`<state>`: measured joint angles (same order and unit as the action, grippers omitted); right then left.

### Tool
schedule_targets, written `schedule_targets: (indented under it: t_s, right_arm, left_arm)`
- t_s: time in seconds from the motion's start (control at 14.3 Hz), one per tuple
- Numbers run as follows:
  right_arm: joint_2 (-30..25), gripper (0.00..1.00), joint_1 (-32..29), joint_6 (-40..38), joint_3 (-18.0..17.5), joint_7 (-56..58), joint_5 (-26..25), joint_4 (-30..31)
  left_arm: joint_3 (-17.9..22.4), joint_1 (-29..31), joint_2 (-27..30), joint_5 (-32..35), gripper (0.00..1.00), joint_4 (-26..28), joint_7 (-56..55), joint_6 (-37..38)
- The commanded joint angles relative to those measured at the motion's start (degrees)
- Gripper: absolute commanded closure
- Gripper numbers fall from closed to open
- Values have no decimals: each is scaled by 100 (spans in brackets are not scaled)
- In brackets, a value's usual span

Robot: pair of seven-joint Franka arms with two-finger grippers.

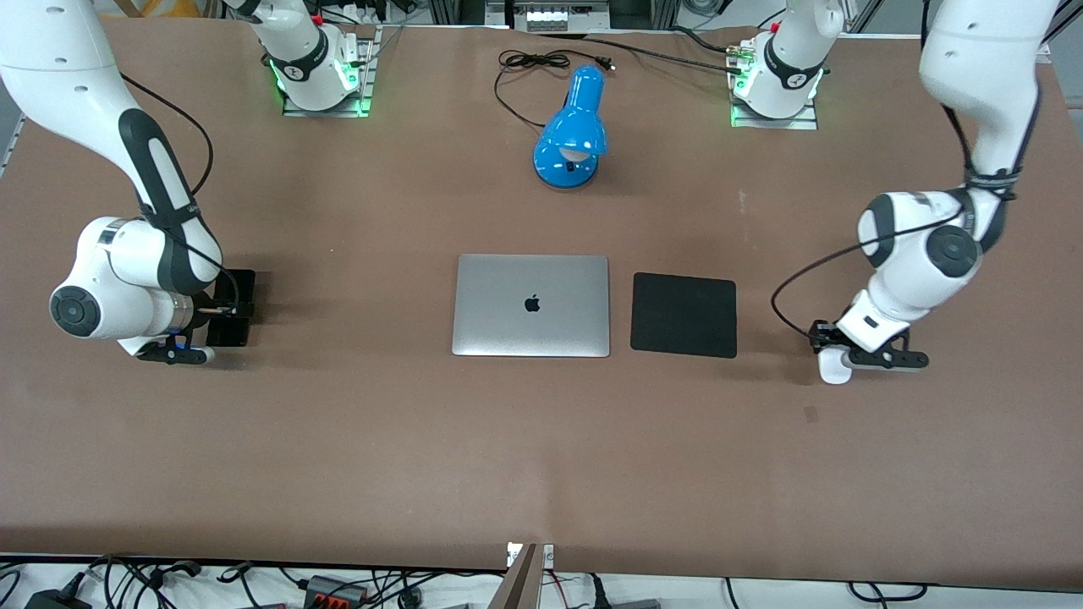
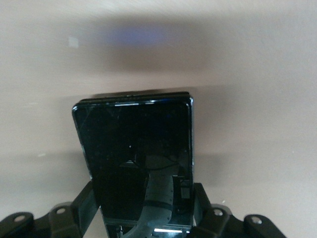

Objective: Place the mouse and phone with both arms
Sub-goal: 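Carry the phone beside the laptop while the left gripper carries the mouse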

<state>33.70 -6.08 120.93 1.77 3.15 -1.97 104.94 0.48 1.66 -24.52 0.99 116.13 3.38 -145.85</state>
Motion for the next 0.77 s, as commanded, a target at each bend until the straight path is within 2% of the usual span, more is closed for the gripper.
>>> schedule_targets:
  t_s: [0.0, 0.28, 0.35, 0.56, 0.7]
  right_arm:
    - [-311, 79, 211, -429, -177, 2, 30, -157]
    - [-249, 79, 728, -369, -379, -611, 381, -263]
    - [-249, 78, 966, -360, -388, -901, 399, -263]
    - [-232, 75, 1608, -360, -397, -1851, 434, -281]
    - [-153, 75, 1907, -290, -397, -1967, 801, -281]
  left_arm:
    - [-22, 19, 123, 94, 59, -1053, 58, 1623]
    - [-75, -314, 96, 94, 59, -2628, -38, 3603]
    - [-75, -498, 105, 94, 59, -2779, -265, 3859]
    - [-101, -1061, 184, 94, 59, -2737, -1118, 4143]
    - [-101, -1421, 175, 94, 59, -2570, -1609, 4117]
